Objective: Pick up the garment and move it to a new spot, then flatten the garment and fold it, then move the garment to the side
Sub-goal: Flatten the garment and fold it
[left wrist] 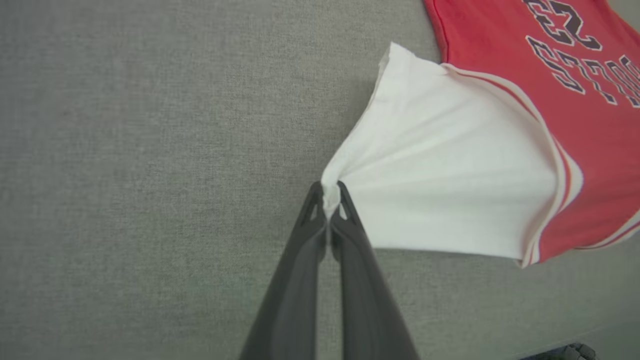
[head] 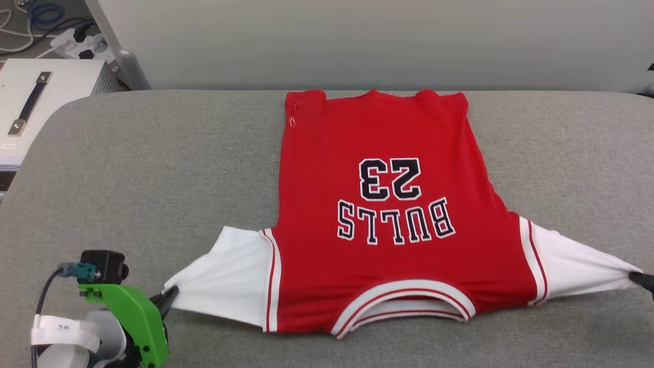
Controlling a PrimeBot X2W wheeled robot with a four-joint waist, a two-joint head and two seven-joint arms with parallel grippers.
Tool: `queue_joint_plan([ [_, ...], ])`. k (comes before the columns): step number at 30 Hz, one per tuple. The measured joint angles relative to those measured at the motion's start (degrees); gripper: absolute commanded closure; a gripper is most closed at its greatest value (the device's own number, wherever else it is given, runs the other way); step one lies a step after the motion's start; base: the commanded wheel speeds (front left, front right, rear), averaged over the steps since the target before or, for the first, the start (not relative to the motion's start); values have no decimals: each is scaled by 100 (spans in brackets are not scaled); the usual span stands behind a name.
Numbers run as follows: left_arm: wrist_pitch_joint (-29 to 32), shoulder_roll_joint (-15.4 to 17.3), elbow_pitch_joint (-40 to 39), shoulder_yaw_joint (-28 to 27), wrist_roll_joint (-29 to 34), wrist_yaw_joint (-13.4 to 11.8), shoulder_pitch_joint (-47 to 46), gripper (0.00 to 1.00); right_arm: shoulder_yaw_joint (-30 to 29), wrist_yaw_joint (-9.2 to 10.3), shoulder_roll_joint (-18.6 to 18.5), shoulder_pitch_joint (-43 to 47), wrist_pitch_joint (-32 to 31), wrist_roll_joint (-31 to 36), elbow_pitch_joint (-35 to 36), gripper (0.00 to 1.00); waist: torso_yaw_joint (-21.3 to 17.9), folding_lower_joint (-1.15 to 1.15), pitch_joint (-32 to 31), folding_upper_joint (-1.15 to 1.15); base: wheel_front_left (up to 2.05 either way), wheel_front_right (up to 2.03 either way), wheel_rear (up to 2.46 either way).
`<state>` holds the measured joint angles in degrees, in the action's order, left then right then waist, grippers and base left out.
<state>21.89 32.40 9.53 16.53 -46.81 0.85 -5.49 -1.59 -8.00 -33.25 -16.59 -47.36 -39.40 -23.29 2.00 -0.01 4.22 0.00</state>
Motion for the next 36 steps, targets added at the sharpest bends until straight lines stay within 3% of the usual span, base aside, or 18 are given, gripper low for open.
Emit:
queue_joint_plan([
  [5, 285, 25, -561, 126, -163, -157, 521, 100, -633, 3, 124, 684, -769, 268, 732, 100, 43, 0, -40, 0, 0, 0, 0],
  [13, 339, 2, -1022, 267, -156, -218, 684, 100, -1230, 5, 622, 1139, -1378, 772, 1769, 100, 114, 0, 98, 0, 0, 0, 0],
  [14, 354, 5, -1089, 299, -155, -218, 684, 100, -1252, 5, 642, 1149, -1417, 826, 1917, 69, 125, 0, 131, 0, 0, 0, 0],
  [15, 410, 11, -1166, 333, -153, -216, 682, 100, -1270, 5, 648, 1150, -1454, 856, 2037, 0, 136, 0, 169, 0, 0, 0, 0],
  [20, 731, 84, -1606, 490, -104, -218, 658, 100, -1295, 43, 677, 996, -1679, 833, 2538, 0, 209, 0, 395, 0, 0, 0, 0],
  [26, 1199, 233, -2296, 705, 45, -299, 537, 100, -1112, 43, 625, -88, -2083, 738, 2870, 0, 357, 0, 828, 0, 0, 0, 0],
  [36, 1397, 189, -3105, 935, 269, -328, 62, 100, -647, 45, 570, -2337, -2763, 960, 2092, 0, 765, 1, 1731, 0, 0, 0, 0],
])
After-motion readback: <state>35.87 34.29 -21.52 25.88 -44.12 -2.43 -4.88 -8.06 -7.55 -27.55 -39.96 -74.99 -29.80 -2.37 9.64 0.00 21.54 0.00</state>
